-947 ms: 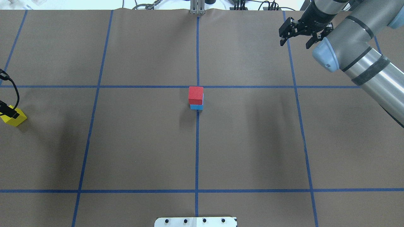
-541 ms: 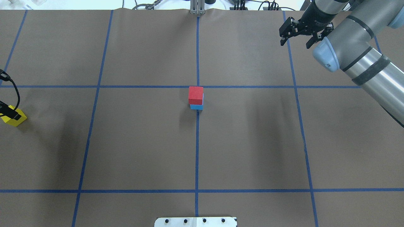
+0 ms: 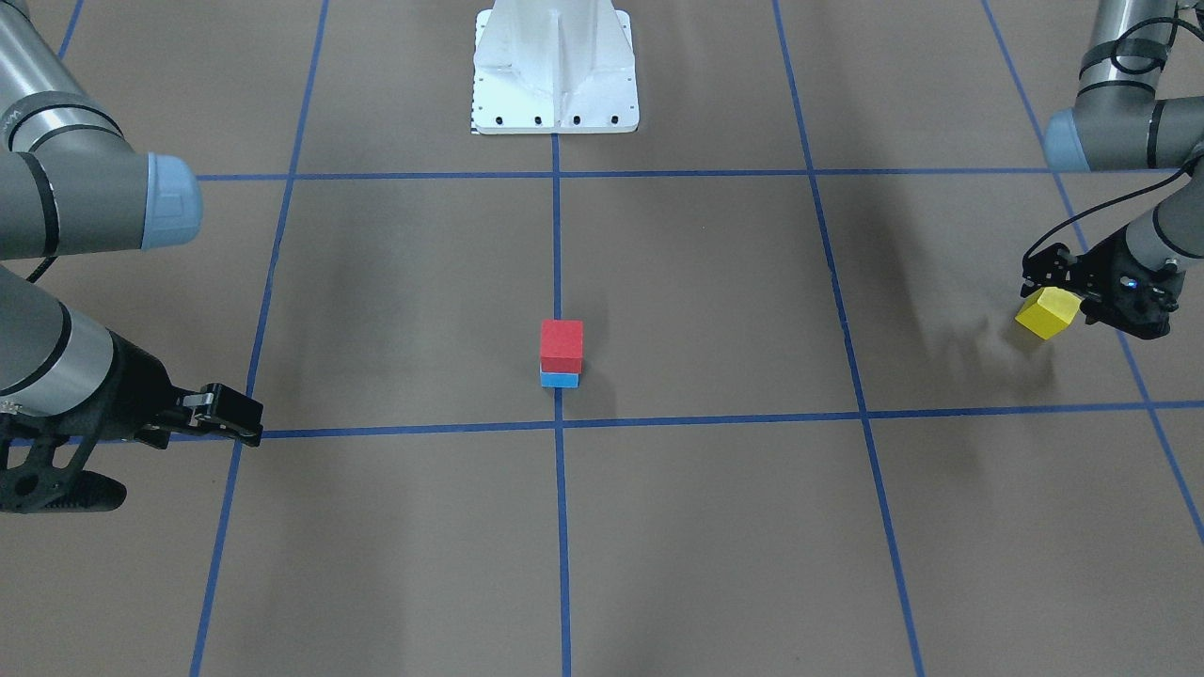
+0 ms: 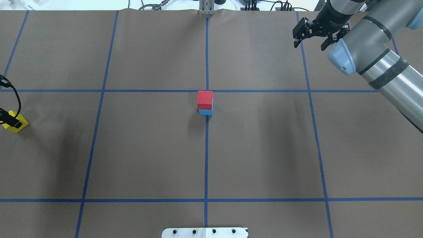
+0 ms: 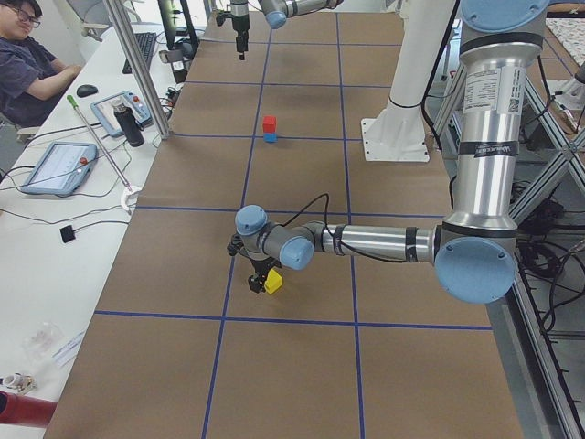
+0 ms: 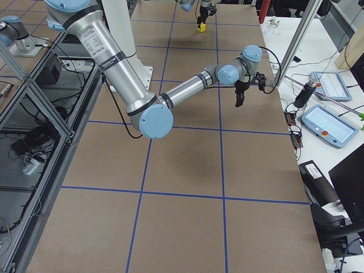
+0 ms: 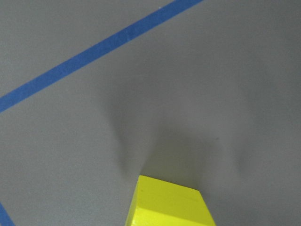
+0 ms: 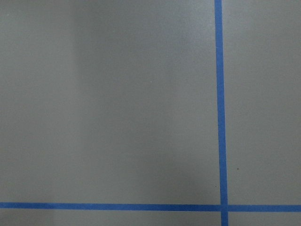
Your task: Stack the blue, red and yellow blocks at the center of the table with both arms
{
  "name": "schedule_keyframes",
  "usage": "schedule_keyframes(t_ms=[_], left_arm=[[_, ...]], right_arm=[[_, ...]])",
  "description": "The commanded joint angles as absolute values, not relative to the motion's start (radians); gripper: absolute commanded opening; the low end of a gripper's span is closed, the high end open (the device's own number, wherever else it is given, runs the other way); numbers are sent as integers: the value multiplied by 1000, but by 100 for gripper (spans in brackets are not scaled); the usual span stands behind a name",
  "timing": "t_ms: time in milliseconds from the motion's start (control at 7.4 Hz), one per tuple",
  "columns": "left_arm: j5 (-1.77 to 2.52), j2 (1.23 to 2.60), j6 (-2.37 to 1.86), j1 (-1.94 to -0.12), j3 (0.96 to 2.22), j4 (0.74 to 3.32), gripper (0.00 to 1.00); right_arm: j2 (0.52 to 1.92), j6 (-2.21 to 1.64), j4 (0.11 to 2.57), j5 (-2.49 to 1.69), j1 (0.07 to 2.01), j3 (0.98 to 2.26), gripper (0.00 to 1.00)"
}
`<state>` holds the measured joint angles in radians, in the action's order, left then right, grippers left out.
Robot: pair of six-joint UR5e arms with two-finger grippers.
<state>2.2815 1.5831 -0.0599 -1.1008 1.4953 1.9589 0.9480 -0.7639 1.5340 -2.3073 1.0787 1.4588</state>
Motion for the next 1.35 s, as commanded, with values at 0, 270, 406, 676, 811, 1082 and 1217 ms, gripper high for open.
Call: schedule_keyframes(t_ms=[0, 270, 406, 676, 811, 1082, 1217], left_arm=[[2281, 1583, -63, -1100, 1494, 1959, 81], [2283, 1583, -63, -1100, 1496, 1959, 17], [2284, 1583, -63, -1100, 1503, 1959, 0], [2410, 1586, -67, -1100, 1551, 1944, 0], [2417, 1600, -102, -1101, 1571, 1933, 0], [2415, 1736, -303, -1100, 1585, 1857, 0], [2414, 1814, -346, -1100, 1615, 1744, 0]], right_arm=[[948, -764, 1534, -2307, 1078, 1459, 99], [948, -764, 1534, -2307, 1080, 1459, 99], [946, -764, 1534, -2307, 1080, 1459, 99], [945, -765, 1534, -2307, 1080, 1459, 99], [946, -764, 1534, -2310, 1080, 1463, 99], [946, -764, 1537, -2315, 1084, 1468, 99], [948, -764, 1537, -2316, 1091, 1467, 99]])
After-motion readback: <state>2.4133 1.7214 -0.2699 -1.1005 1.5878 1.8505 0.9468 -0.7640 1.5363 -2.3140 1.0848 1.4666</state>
